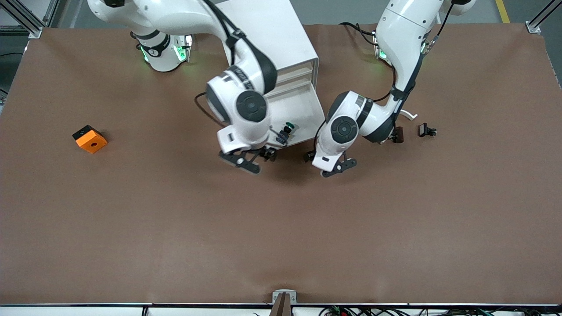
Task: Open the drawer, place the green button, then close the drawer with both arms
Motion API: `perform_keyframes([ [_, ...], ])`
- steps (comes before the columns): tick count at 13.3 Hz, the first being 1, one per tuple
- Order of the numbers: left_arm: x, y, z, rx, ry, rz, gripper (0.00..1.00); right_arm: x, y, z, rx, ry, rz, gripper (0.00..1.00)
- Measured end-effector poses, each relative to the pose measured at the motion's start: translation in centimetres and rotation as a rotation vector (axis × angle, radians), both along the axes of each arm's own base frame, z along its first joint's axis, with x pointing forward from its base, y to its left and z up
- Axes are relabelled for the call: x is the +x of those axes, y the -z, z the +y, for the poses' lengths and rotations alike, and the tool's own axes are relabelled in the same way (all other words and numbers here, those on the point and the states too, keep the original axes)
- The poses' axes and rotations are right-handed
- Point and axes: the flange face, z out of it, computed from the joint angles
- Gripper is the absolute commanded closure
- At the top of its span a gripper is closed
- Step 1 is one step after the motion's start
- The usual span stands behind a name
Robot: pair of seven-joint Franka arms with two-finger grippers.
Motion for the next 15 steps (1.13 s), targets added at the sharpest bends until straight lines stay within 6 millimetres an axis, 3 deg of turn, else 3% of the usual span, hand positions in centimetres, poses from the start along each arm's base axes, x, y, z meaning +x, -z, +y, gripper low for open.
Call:
perform_keyframes([
  [3, -3.0, 0.0, -3.4, -0.011, -0.015, 0.034, 0.0, 4.6, -4.4, -10.5, 0.002, -0.092, 0.052, 0.0],
  [7, -7.5, 0.1, -6.7, 0.026, -0.008, 0.136, 0.0, 7.3, -9.0, -23.8, 0.007, -0.251, 0.117, 0.0],
  [12, -13.6, 0.3, -10.8, 0.071, -0.013, 0.199, 0.0, 7.1, -14.1, -36.1, 0.043, -0.26, 0.136, 0.0],
  [15, -16.6, 0.9, -12.6, 0.094, 0.009, 0.207, 0.0, 5.4, -17.3, -41.2, 0.052, -0.197, 0.143, 0.0],
])
